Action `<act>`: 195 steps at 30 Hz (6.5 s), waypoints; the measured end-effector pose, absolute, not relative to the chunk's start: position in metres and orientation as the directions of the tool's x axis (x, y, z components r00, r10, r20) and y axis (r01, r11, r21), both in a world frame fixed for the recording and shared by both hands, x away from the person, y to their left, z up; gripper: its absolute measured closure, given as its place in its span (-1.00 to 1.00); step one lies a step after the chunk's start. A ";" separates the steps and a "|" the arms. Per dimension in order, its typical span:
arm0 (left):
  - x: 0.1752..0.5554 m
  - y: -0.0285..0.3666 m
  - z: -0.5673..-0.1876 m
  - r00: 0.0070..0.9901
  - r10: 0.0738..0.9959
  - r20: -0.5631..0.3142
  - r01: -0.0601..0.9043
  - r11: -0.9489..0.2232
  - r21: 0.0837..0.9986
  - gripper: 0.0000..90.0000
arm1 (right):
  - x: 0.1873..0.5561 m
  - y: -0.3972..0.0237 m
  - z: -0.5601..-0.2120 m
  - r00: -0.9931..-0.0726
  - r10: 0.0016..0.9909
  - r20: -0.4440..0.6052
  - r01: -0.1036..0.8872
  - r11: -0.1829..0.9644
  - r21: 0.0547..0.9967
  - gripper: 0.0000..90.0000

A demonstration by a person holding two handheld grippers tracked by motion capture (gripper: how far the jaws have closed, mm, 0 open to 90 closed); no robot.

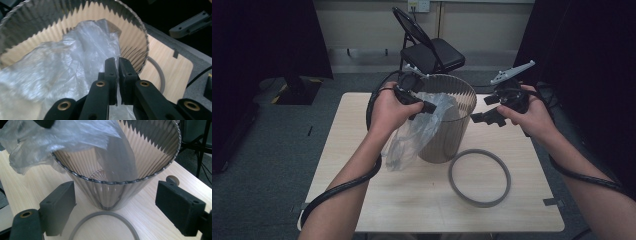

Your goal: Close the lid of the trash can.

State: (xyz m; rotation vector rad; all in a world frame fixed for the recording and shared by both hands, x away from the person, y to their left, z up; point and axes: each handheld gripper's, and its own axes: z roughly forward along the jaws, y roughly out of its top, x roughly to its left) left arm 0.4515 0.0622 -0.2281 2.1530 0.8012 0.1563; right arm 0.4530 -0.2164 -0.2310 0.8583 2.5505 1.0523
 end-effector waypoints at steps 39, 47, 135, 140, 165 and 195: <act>0.459 0.083 -0.239 0.771 0.615 -0.167 0.513 -0.444 0.734 0.91 | 0.481 -0.154 -0.245 -0.818 0.574 0.018 0.421 0.578 0.699 -0.65; 0.460 0.085 -0.240 0.771 0.616 -0.164 0.512 -0.446 0.734 0.91 | 0.485 -0.145 -0.247 -0.819 0.573 0.040 0.437 0.576 0.691 -0.57; 0.446 0.075 -0.235 0.751 0.656 -0.080 0.494 -0.477 0.727 0.73 | 0.463 -0.140 -0.221 -0.871 0.480 0.101 0.428 0.642 0.636 0.08; 0.446 0.081 -0.230 0.734 0.679 -0.035 0.468 -0.467 0.750 0.20 | 0.464 -0.143 -0.223 -0.874 0.466 0.135 0.447 0.667 0.596 0.66; 0.447 0.083 -0.231 0.747 0.665 -0.002 0.441 -0.493 0.750 -0.02 | 0.461 -0.164 -0.212 -0.852 0.510 0.120 0.445 0.585 0.677 -0.11; 0.450 0.110 -0.231 0.700 0.713 -0.033 0.452 -0.406 0.794 -0.31 | 0.462 -0.196 -0.216 -0.842 0.532 0.088 0.465 0.633 0.619 1.00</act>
